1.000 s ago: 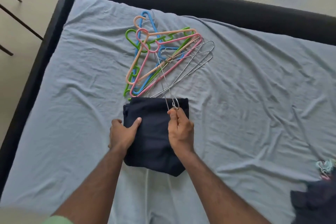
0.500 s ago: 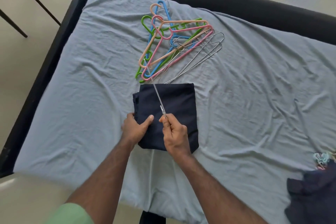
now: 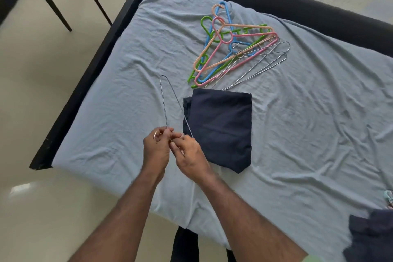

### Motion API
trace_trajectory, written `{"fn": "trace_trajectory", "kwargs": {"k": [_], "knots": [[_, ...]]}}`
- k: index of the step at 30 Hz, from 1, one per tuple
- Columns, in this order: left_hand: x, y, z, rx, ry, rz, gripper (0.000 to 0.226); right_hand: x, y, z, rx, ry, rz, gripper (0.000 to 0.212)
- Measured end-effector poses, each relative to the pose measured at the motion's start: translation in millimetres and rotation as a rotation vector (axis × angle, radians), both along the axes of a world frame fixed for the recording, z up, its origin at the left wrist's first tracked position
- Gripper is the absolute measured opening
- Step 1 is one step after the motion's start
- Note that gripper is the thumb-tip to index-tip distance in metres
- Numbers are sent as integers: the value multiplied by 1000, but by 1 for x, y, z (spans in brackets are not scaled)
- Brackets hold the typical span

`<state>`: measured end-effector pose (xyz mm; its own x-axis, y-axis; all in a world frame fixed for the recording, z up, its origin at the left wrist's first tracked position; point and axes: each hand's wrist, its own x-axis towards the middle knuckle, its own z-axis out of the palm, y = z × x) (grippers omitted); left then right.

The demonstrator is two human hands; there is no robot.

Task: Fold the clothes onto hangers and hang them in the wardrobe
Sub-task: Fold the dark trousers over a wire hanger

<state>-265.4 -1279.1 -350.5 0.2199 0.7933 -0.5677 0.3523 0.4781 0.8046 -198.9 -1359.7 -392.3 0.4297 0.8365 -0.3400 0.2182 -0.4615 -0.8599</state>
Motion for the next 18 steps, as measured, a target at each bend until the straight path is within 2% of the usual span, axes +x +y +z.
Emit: {"fn": "trace_trajectory", "kwargs": {"k": [2,4,5,6,9,11,12,14,16,18], "knots": [[-9,12,-1,-12,-4,80,17,-1,-3,2,3,-119,-73,35],[-18,22,0,-11,0,103,14,7,-8,1,-9,-295,-283,29],[-23,25,-1,-5,-2,105,12,12,-11,0,-83,-365,-339,37],[-29,28,-2,-4,-8,104,9,16,-13,-4,-202,-403,-318,54],[-40,32,-5,-25,-35,94,6,24,-19,-20,-574,-481,12,117],[-43,33,-5,-49,-55,94,6,30,-22,-31,-657,-565,162,136],[-45,33,-5,-56,-64,88,6,33,-22,-35,-667,-582,194,136],[-45,32,-7,-69,-72,69,7,43,-24,-37,-647,-542,212,123],[-46,34,-9,-88,-72,44,10,49,-27,-38,-588,-441,197,111],[-45,34,-11,-108,-76,26,12,56,-35,-36,-491,-292,161,110]]}}
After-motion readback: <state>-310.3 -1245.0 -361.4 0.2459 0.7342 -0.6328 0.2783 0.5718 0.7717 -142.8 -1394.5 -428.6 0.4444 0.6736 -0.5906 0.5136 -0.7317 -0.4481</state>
